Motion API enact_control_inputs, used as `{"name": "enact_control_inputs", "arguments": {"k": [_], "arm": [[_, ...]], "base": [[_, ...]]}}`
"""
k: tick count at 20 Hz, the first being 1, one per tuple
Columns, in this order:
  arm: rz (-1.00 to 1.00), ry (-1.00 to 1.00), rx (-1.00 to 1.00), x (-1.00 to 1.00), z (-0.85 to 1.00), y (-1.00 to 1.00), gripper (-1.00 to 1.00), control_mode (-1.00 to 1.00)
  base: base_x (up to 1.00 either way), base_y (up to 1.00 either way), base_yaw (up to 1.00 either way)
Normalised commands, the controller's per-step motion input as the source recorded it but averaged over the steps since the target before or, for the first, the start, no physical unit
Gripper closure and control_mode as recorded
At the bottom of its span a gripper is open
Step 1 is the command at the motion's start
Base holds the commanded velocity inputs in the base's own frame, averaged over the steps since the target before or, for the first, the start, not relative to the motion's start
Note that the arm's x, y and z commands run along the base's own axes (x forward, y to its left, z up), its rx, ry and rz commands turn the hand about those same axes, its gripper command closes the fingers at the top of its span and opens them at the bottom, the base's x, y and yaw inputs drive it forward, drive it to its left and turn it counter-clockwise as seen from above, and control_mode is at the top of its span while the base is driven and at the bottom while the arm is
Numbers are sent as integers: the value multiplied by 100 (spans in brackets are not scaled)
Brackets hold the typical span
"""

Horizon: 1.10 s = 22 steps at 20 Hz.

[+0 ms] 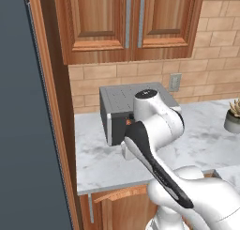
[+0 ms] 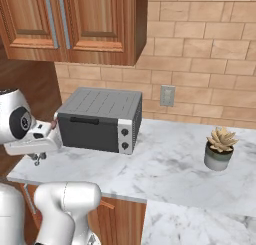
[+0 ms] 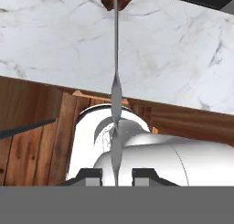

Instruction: Store the kebab skewer in the freezer for long-term storage. Close the freezer door after placing the cooked food.

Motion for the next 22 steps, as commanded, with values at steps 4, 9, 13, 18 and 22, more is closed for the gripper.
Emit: {"name": "enact_control_inputs", "arguments": {"k": [4, 9, 13, 18, 22], "arm": [[-17, -7, 7, -27, 14, -99, 100, -100], [-24, -10, 15, -1, 35, -85, 100, -100], [-19, -14, 6, 0, 28, -54, 100, -100], [-6, -10, 1, 0, 7, -21, 100, -100], [0, 0, -16, 0, -1, -2, 100, -100]], "base": [[0, 0, 0], [0, 0, 0], [0, 0, 0], [0, 0, 0], [0, 0, 0]]}}
